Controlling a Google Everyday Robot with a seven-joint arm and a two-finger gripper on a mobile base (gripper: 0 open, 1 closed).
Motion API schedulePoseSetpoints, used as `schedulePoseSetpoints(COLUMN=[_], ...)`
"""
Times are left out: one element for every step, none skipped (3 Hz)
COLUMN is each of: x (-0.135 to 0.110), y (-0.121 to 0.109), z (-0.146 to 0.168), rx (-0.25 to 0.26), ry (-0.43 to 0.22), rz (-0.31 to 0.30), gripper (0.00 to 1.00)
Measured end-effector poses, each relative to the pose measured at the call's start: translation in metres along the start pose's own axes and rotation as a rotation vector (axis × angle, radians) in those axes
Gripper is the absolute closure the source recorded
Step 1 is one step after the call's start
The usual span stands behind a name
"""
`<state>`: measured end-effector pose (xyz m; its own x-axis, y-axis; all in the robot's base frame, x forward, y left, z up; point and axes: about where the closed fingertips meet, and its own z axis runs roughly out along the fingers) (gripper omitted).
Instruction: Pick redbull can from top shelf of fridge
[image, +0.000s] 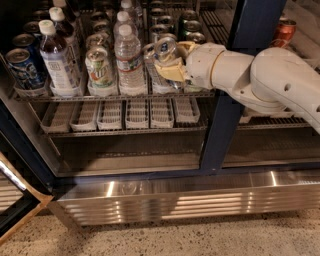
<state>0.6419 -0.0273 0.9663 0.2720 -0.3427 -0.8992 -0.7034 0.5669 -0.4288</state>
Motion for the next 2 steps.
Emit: schedulePoseSetpoints(x=[-0.0012,0.0007], y=[-0.0016,-0.0009], z=[-0.0024,-0.0024], rx=[0.003,0.003], ry=[-0.001,-0.001], rz=[0.002,0.002], gripper=[1.00,1.00])
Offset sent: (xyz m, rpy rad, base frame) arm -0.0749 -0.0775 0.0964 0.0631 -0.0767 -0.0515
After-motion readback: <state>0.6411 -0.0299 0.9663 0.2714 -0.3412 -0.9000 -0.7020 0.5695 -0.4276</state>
